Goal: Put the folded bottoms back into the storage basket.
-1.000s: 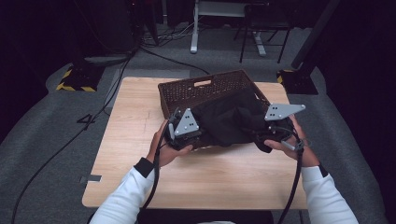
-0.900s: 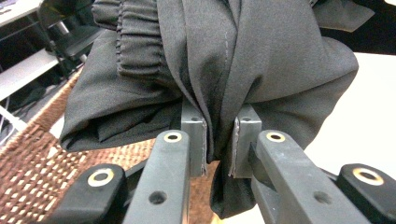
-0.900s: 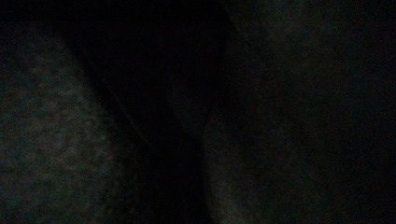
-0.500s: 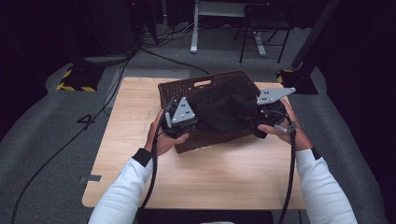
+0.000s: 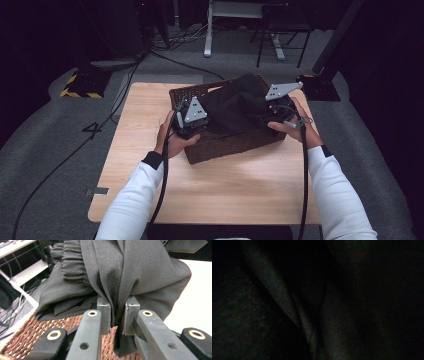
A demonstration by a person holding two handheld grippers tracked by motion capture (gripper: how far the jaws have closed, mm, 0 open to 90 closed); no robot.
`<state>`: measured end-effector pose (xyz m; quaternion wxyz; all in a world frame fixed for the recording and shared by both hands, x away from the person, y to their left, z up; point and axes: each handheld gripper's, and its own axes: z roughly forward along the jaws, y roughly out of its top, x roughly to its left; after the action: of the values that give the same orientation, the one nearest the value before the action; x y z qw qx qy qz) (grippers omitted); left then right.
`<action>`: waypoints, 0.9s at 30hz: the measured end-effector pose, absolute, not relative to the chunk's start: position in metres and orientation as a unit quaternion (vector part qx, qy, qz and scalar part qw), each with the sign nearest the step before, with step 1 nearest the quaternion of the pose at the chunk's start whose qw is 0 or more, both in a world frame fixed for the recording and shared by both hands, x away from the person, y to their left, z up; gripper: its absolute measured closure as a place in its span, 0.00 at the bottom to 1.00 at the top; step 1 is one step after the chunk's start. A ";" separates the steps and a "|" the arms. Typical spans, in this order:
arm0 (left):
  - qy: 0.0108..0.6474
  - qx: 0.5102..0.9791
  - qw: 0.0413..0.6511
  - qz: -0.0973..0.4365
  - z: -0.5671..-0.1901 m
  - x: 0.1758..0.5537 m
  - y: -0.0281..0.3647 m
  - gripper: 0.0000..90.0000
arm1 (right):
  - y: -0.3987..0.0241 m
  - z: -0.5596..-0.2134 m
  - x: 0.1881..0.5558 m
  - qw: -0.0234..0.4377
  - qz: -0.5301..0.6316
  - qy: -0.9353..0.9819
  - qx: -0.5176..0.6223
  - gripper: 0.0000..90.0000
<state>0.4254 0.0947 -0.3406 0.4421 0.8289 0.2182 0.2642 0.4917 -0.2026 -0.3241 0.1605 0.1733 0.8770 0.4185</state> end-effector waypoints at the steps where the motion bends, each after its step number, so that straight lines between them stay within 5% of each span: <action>1: 0.218 0.831 0.437 0.267 -0.341 0.427 0.095 0.89 | -0.202 -0.325 0.494 0.160 0.416 0.878 0.174 0.65; 27: 0.256 0.867 0.358 0.233 -0.369 0.482 0.082 0.89 | -0.181 -0.376 0.570 0.095 0.341 0.912 0.207 0.63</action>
<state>0.4818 0.0819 -0.3692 0.3579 0.8671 0.2564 0.2330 0.5696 -0.1811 -0.3757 0.0951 0.2071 0.9119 0.3413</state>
